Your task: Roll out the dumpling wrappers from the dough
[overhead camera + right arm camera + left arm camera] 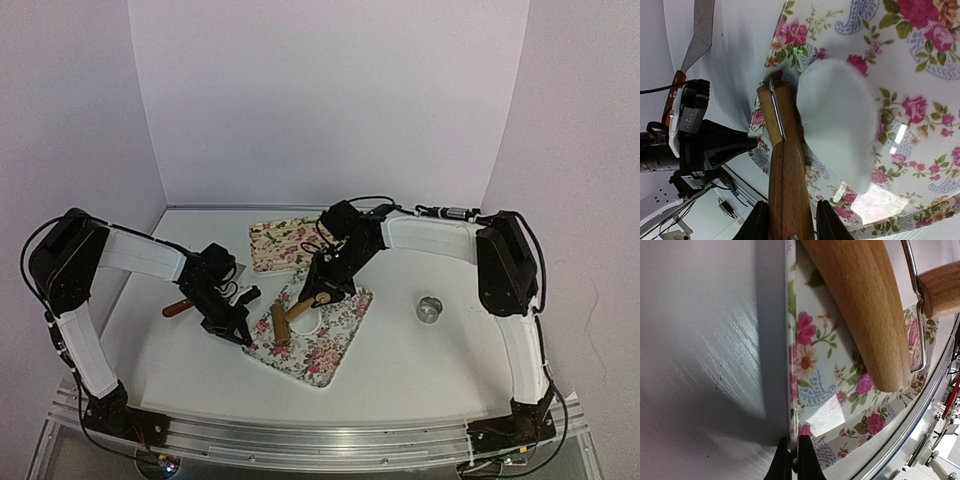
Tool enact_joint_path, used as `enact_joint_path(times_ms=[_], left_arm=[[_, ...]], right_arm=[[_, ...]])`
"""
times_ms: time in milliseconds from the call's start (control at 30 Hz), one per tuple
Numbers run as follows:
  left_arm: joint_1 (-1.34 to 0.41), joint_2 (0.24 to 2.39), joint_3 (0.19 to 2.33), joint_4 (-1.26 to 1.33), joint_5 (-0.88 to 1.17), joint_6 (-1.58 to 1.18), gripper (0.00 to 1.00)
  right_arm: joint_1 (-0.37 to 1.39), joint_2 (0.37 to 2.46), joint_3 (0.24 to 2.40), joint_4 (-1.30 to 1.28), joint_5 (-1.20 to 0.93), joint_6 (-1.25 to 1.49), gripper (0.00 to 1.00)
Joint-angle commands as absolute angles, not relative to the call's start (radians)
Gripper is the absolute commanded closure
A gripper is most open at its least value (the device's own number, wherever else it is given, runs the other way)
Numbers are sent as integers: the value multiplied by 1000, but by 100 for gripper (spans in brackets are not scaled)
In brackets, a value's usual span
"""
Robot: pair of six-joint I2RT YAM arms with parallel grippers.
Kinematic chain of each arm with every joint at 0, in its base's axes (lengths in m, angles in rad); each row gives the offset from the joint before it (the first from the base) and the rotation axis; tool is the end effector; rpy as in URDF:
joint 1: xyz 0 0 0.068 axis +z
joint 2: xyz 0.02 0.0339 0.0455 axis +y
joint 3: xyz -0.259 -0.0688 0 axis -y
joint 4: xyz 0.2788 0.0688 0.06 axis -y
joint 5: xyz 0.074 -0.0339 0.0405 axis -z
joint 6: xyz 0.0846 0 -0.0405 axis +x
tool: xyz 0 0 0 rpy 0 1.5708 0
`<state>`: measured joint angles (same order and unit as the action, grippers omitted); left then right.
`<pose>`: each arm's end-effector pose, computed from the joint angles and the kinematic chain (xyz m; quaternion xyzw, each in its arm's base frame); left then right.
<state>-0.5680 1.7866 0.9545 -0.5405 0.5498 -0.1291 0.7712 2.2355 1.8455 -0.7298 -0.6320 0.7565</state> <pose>0.2597 -0.2182 0.0575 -0.2347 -0.9289 0.2864 0.0028 0.3398 0.4000 0.1388 0.0763 -0.9259 -0.3657 0.0560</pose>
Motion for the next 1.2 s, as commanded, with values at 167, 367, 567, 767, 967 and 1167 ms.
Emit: enact_joint_path(times_ms=[167, 367, 567, 767, 967, 1167], left_arm=[[-566, 1789, 966, -522, 513, -133, 100], [-563, 1788, 971, -522, 503, -141, 100], [-563, 1790, 974, -520, 503, -143, 100], [-563, 1788, 972, -517, 501, -144, 100], [-563, 1787, 972, -517, 500, -144, 100], [-563, 1787, 972, -515, 502, -141, 100]], right_arm=[[784, 2331, 1746, -934, -316, 788, 100], [795, 2286, 1856, -891, -475, 731, 100], [833, 2248, 2036, -830, -683, 742, 100], [829, 2147, 2030, -819, -656, 790, 100], [773, 2020, 1835, -819, -553, 844, 100], [710, 1976, 1701, -819, -515, 837, 100]])
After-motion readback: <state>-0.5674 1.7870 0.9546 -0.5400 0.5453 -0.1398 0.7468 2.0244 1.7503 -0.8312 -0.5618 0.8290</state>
